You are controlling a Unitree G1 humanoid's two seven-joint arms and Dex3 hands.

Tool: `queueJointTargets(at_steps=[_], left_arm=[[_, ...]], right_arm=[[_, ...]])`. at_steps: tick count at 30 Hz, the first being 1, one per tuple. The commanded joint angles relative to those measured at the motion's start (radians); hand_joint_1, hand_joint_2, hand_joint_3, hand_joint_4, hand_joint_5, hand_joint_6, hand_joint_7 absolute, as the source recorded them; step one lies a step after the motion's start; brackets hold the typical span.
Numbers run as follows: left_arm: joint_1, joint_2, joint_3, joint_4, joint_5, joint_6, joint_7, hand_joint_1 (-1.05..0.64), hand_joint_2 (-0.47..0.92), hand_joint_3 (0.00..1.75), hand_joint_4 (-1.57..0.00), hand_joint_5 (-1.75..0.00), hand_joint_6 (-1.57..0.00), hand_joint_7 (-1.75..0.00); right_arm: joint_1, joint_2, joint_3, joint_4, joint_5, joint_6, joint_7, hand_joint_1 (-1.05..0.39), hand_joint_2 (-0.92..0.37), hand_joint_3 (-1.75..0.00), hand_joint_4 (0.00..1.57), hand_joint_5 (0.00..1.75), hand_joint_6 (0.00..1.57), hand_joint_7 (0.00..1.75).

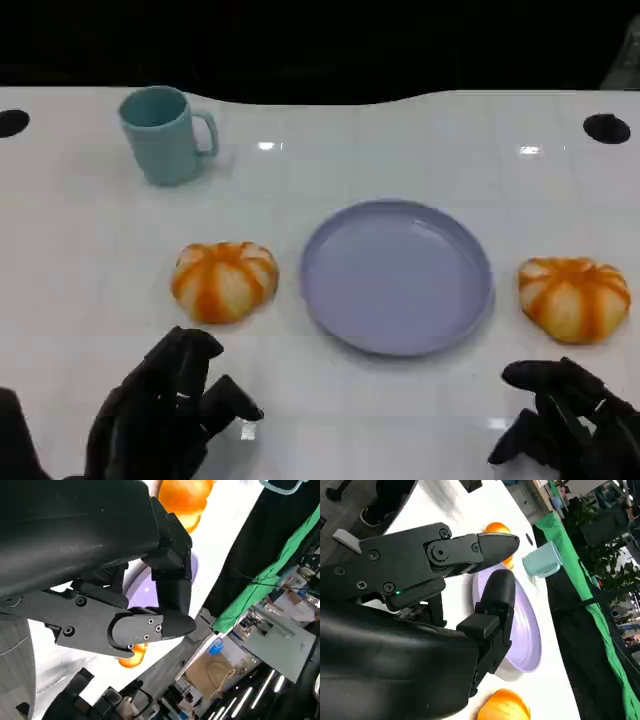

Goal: Grasp the bread from the table and place it into the plate.

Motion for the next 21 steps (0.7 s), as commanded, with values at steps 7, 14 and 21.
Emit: queueJointTargets(at_steps=[7, 14, 21], left_arm=[[-0.009, 0.016, 0.009, -0.001, -0.003, 0.008, 0.001, -0.51, 0.92, 0.39, -0.65, -1.75, -0.49, -1.64], [-0.015, 0.015, 0.009, -0.001, 0.005, 0.011, 0.006, -0.51, 0.92, 0.39, -0.66, -1.75, -0.49, -1.63], [-0.030, 0.035, -0.007, 0.039, 0.052, -0.113, -0.093, -0.53, 0.92, 0.45, -0.62, -1.75, -0.48, -1.55]], right_arm=[[-0.007, -0.020, -0.012, 0.011, 0.000, -0.025, 0.014, -0.81, -0.92, -0.22, 0.69, 1.45, 0.73, 0.99], [-0.011, -0.021, -0.011, 0.011, 0.001, -0.017, 0.008, -0.81, -0.92, -0.22, 0.68, 1.45, 0.72, 1.00], [-0.009, -0.019, -0.006, 0.004, -0.008, -0.019, 0.001, -0.81, -0.92, -0.22, 0.68, 1.46, 0.73, 1.01]])
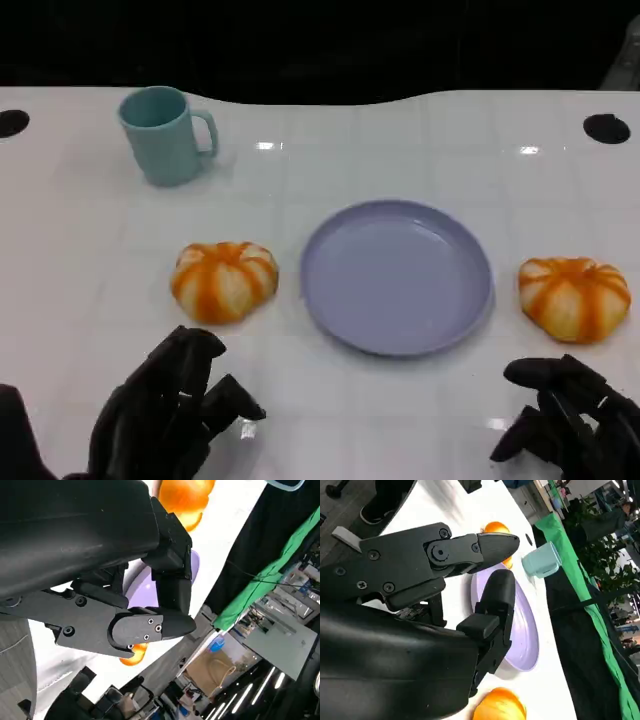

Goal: Grasp the bread from the table and place it into the plate.

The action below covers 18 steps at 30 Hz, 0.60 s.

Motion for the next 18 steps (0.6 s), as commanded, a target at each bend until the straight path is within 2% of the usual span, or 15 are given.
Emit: queueJointTargets(at_steps=[1, 2, 3, 4, 5, 6, 7, 8, 9, 11, 14, 16, 18], left_arm=[[-0.018, 0.030, -0.006, 0.031, 0.048, -0.123, -0.090, -0.54, 0.92, 0.46, -0.61, -1.75, -0.48, -1.54], [-0.029, 0.029, -0.009, 0.055, 0.074, -0.186, -0.113, -0.54, 0.92, 0.46, -0.60, -1.75, -0.48, -1.53], [-0.042, 0.032, -0.016, 0.085, 0.117, -0.270, -0.132, -0.54, 0.92, 0.42, -0.60, -1.67, -0.51, -1.35], [-0.053, 0.031, -0.020, 0.112, 0.151, -0.341, -0.146, -0.56, 0.92, 0.36, -0.60, -1.51, -0.58, -1.02], [-0.060, 0.030, -0.023, 0.133, 0.173, -0.391, -0.155, -0.56, 0.92, 0.34, -0.60, -1.44, -0.62, -0.86], [-0.066, 0.037, -0.033, 0.138, 0.213, -0.439, -0.149, -0.56, 0.92, 0.33, -0.61, -1.40, -0.64, -0.78], [-0.071, 0.045, -0.042, 0.137, 0.246, -0.475, -0.145, -0.57, 0.92, 0.30, -0.57, -1.24, -0.63, -0.55], [-0.074, 0.051, -0.049, 0.138, 0.270, -0.502, -0.142, -0.57, 0.92, 0.27, -0.55, -1.15, -0.64, -0.40], [-0.078, 0.069, -0.061, 0.126, 0.311, -0.531, -0.137, -0.57, 0.92, 0.26, -0.55, -1.10, -0.65, -0.33], [-0.088, 0.106, -0.079, 0.125, 0.405, -0.614, -0.122, -0.59, 0.92, 0.22, -0.43, -0.98, -0.57, -0.19], [-0.095, 0.140, -0.092, 0.117, 0.506, -0.673, -0.083, -0.61, 0.92, 0.21, -0.40, -0.93, -0.54, -0.14], [-0.100, 0.168, -0.100, 0.095, 0.593, -0.697, -0.039, -0.57, 0.92, 0.15, -0.33, -0.79, -0.50, -0.08], [-0.100, 0.177, -0.107, 0.091, 0.616, -0.705, -0.020, -0.56, 0.92, 0.13, -0.32, -0.75, -0.50, -0.06]], right_arm=[[0.001, -0.011, -0.002, -0.008, -0.006, -0.008, -0.008, -0.81, -0.92, -0.22, 0.68, 1.46, 0.73, 1.01], [0.000, -0.010, -0.002, -0.008, -0.005, -0.006, -0.010, -0.81, -0.92, -0.22, 0.68, 1.46, 0.72, 1.01], [-0.001, -0.008, -0.002, -0.008, 0.000, -0.001, -0.012, -0.81, -0.92, -0.22, 0.68, 1.46, 0.73, 1.01], [-0.002, -0.007, -0.002, -0.009, 0.004, 0.003, -0.013, -0.80, -0.92, -0.22, 0.69, 1.47, 0.73, 1.01], [-0.003, -0.006, -0.002, -0.010, 0.006, 0.006, -0.014, -0.80, -0.92, -0.21, 0.69, 1.47, 0.73, 1.01], [-0.003, -0.005, -0.002, -0.011, 0.010, 0.008, -0.014, -0.80, -0.92, -0.21, 0.69, 1.47, 0.73, 1.02], [-0.003, -0.005, -0.002, -0.011, 0.010, 0.008, -0.016, -0.80, -0.92, -0.21, 0.69, 1.46, 0.73, 1.02], [-0.003, -0.005, -0.002, -0.012, 0.010, 0.008, -0.017, -0.80, -0.92, -0.21, 0.69, 1.46, 0.73, 1.02], [-0.003, -0.006, -0.002, -0.012, 0.011, 0.010, -0.017, -0.80, -0.92, -0.20, 0.69, 1.46, 0.73, 1.02], [-0.004, -0.008, -0.002, -0.012, 0.017, 0.018, -0.013, -0.80, -0.92, -0.20, 0.67, 1.48, 0.72, 1.03], [-0.004, -0.008, -0.003, -0.014, 0.021, 0.021, -0.011, -0.80, -0.92, -0.20, 0.67, 1.49, 0.71, 1.04], [-0.002, -0.006, -0.004, -0.016, 0.024, 0.021, -0.009, -0.81, -0.92, -0.20, 0.66, 1.49, 0.71, 1.04], [-0.002, -0.006, -0.004, -0.016, 0.024, 0.021, -0.009, -0.81, -0.92, -0.20, 0.66, 1.49, 0.71, 1.04]])
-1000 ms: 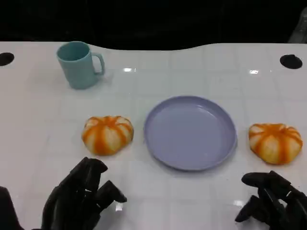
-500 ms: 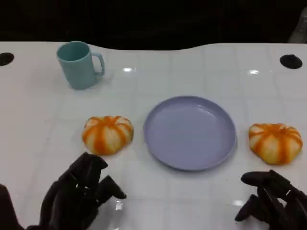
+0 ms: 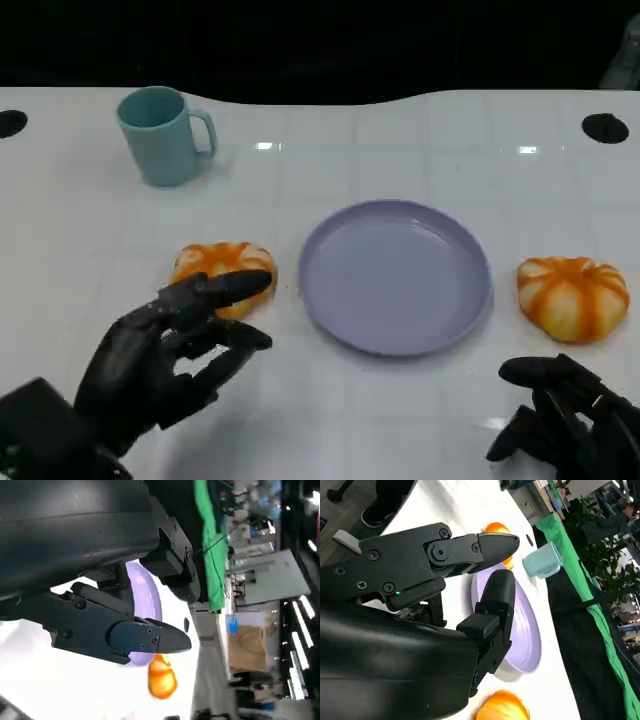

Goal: Grasp the bread from the table and place it into the plate.

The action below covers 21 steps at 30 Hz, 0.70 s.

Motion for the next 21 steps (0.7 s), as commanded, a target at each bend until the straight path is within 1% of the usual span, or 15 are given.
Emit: queueJointTargets(at_steps=[1, 3, 4, 5, 7, 9, 13, 14, 16, 19, 21], left_arm=[[-0.004, 0.041, -0.014, -0.024, 0.068, -0.034, 0.055, -0.56, 0.92, 0.13, -0.32, -0.74, -0.50, -0.06], [-0.004, 0.044, -0.019, -0.024, 0.070, -0.035, 0.062, -0.56, 0.92, 0.13, -0.32, -0.73, -0.50, -0.05], [-0.035, 0.100, -0.024, -0.039, 0.232, -0.069, 0.130, -0.56, 0.92, 0.13, -0.32, -0.73, -0.50, -0.05], [-0.062, 0.150, -0.030, -0.053, 0.373, -0.091, 0.185, -0.55, 0.89, 0.08, -0.17, -0.66, -0.41, -0.03], [-0.095, 0.213, -0.044, -0.073, 0.560, -0.106, 0.259, -0.55, 0.87, 0.04, -0.05, -0.58, -0.34, -0.01], [-0.101, 0.230, -0.056, -0.080, 0.616, -0.095, 0.286, -0.56, 0.87, 0.02, -0.01, -0.52, -0.31, -0.01], [-0.120, 0.296, -0.108, -0.127, 0.815, -0.048, 0.344, -0.57, 0.86, 0.01, 0.00, -0.40, -0.25, -0.01], [-0.124, 0.305, -0.118, -0.133, 0.840, -0.039, 0.351, -0.56, 0.85, 0.01, 0.00, -0.32, -0.22, -0.01], [-0.129, 0.318, -0.135, -0.145, 0.876, -0.017, 0.354, -0.56, 0.84, 0.00, 0.00, -0.25, -0.19, -0.01], [-0.134, 0.330, -0.153, -0.158, 0.906, 0.008, 0.357, -0.57, 0.83, 0.00, 0.00, -0.21, -0.18, 0.00], [-0.161, 0.330, -0.181, -0.167, 0.969, 0.068, 0.330, -0.57, 0.82, 0.00, 0.00, -0.15, -0.16, -0.01]], right_arm=[[0.003, -0.007, -0.013, -0.014, 0.016, 0.002, 0.000, -0.81, -0.92, -0.20, 0.66, 1.49, 0.71, 1.04], [0.003, -0.007, -0.012, -0.014, 0.017, 0.002, 0.000, -0.81, -0.92, -0.19, 0.67, 1.48, 0.71, 1.04], [0.004, -0.006, -0.012, -0.015, 0.016, 0.000, 0.000, -0.81, -0.92, -0.19, 0.67, 1.48, 0.71, 1.04], [0.005, -0.005, -0.013, -0.014, 0.020, -0.001, 0.003, -0.80, -0.92, -0.19, 0.67, 1.48, 0.71, 1.04], [0.003, -0.004, -0.014, -0.008, 0.022, -0.006, 0.009, -0.80, -0.92, -0.19, 0.68, 1.48, 0.71, 1.04], [0.002, -0.004, -0.015, -0.004, 0.021, -0.010, 0.012, -0.80, -0.92, -0.19, 0.68, 1.48, 0.72, 1.04], [0.005, -0.003, -0.015, -0.013, 0.025, 0.002, 0.003, -0.81, -0.92, -0.18, 0.68, 1.46, 0.72, 1.02], [0.006, -0.002, -0.014, -0.016, 0.027, 0.005, 0.001, -0.81, -0.92, -0.18, 0.69, 1.46, 0.73, 1.02], [0.008, -0.001, -0.012, -0.017, 0.020, -0.002, -0.003, -0.81, -0.92, -0.17, 0.69, 1.46, 0.73, 1.02], [0.007, -0.003, -0.011, -0.016, 0.019, -0.006, 0.000, -0.81, -0.92, -0.18, 0.69, 1.46, 0.73, 1.02], [0.005, -0.003, -0.011, -0.016, 0.016, -0.005, -0.005, -0.81, -0.92, -0.18, 0.69, 1.46, 0.73, 1.01]])
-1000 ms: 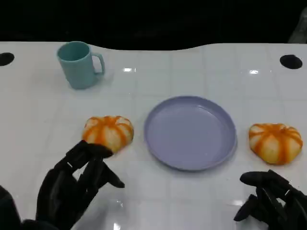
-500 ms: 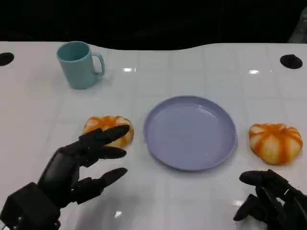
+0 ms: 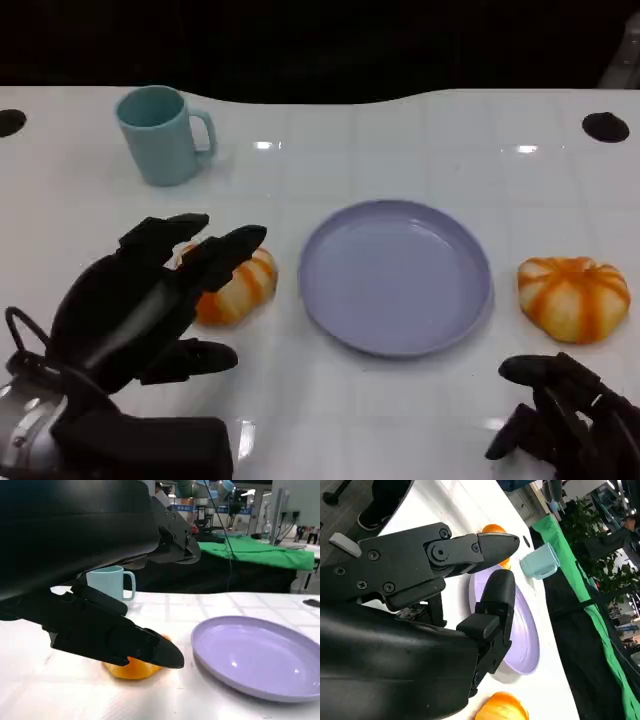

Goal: Grasp the bread from the table and place it into the plate.

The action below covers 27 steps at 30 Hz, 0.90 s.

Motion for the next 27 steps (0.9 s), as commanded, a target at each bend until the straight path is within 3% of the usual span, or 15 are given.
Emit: queueJointTargets(at_steps=[1, 9, 19, 23, 27], left_arm=[[-0.050, 0.023, -0.047, -0.023, 0.098, 0.099, -0.020, -0.57, 0.81, 0.00, 0.00, -0.13, -0.15, -0.01], [-0.166, 0.024, -0.149, 0.089, 0.148, 0.231, -0.096, -0.53, 0.80, 0.01, 0.00, -0.09, -0.14, -0.01], [-0.361, -0.037, -0.282, 0.394, 0.169, 0.349, -0.052, -0.48, 0.79, 0.00, -0.05, -0.10, -0.16, -0.01], [-0.450, -0.077, -0.328, 0.537, 0.162, 0.396, -0.052, -0.38, 0.79, 0.00, -0.06, -0.10, -0.17, -0.01], [-0.538, -0.123, -0.350, 0.713, 0.118, 0.400, -0.029, -0.43, 0.77, 0.00, -0.07, -0.09, -0.17, -0.01]], right_arm=[[0.004, -0.007, -0.012, -0.011, 0.003, -0.006, -0.009, -0.81, -0.92, -0.18, 0.69, 1.46, 0.73, 1.01], [0.001, -0.006, -0.019, -0.001, 0.024, -0.006, 0.013, -0.79, -0.92, -0.18, 0.68, 1.47, 0.71, 1.03], [0.016, -0.011, -0.013, -0.026, 0.019, 0.003, 0.004, -0.80, -0.92, -0.19, 0.68, 1.46, 0.72, 1.02], [0.022, -0.013, -0.010, -0.032, 0.013, -0.001, 0.003, -0.80, -0.92, -0.19, 0.68, 1.46, 0.71, 1.02], [0.026, -0.009, -0.010, -0.036, 0.016, 0.002, 0.001, -0.80, -0.92, -0.19, 0.69, 1.46, 0.71, 1.03]])
